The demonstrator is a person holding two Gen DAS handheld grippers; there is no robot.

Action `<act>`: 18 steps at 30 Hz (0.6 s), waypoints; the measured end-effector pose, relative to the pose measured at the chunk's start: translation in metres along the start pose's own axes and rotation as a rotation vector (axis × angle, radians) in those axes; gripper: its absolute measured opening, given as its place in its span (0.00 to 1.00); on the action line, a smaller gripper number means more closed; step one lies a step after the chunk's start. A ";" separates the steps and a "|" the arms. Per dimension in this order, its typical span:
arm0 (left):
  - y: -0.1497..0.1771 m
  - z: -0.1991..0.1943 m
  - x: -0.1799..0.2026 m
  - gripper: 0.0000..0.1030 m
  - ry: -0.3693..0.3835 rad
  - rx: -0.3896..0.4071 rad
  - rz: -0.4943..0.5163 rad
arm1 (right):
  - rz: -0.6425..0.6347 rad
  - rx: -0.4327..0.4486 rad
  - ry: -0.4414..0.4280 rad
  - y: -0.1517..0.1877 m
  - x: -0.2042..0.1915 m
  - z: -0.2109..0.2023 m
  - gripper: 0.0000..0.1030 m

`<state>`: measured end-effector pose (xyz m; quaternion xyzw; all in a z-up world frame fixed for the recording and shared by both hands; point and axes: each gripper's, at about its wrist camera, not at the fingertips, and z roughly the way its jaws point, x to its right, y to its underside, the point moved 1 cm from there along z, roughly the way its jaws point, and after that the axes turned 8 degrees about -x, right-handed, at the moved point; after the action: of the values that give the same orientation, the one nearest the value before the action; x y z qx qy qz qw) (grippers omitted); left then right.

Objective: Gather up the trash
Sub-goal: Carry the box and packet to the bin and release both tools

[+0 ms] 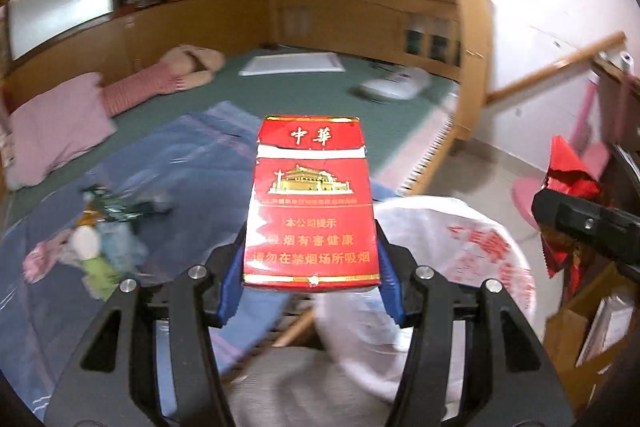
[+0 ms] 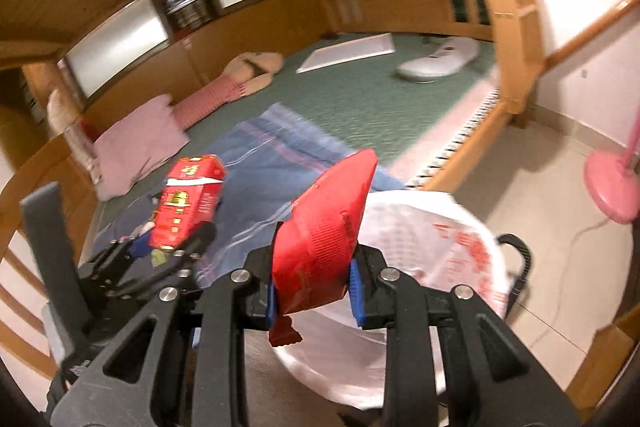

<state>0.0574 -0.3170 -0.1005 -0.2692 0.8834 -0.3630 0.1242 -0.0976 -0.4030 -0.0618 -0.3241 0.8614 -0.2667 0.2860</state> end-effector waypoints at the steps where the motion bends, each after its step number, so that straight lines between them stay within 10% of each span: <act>1: 0.000 0.005 0.010 0.55 0.015 -0.008 0.013 | 0.012 0.005 0.012 0.003 0.008 -0.004 0.27; 18: 0.010 0.031 0.067 0.56 0.009 -0.054 0.086 | 0.081 0.030 0.088 0.017 0.060 -0.011 0.27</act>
<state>0.0107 -0.3669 -0.1310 -0.2325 0.9041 -0.3347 0.1286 -0.1499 -0.4317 -0.0842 -0.2727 0.8815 -0.2816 0.2632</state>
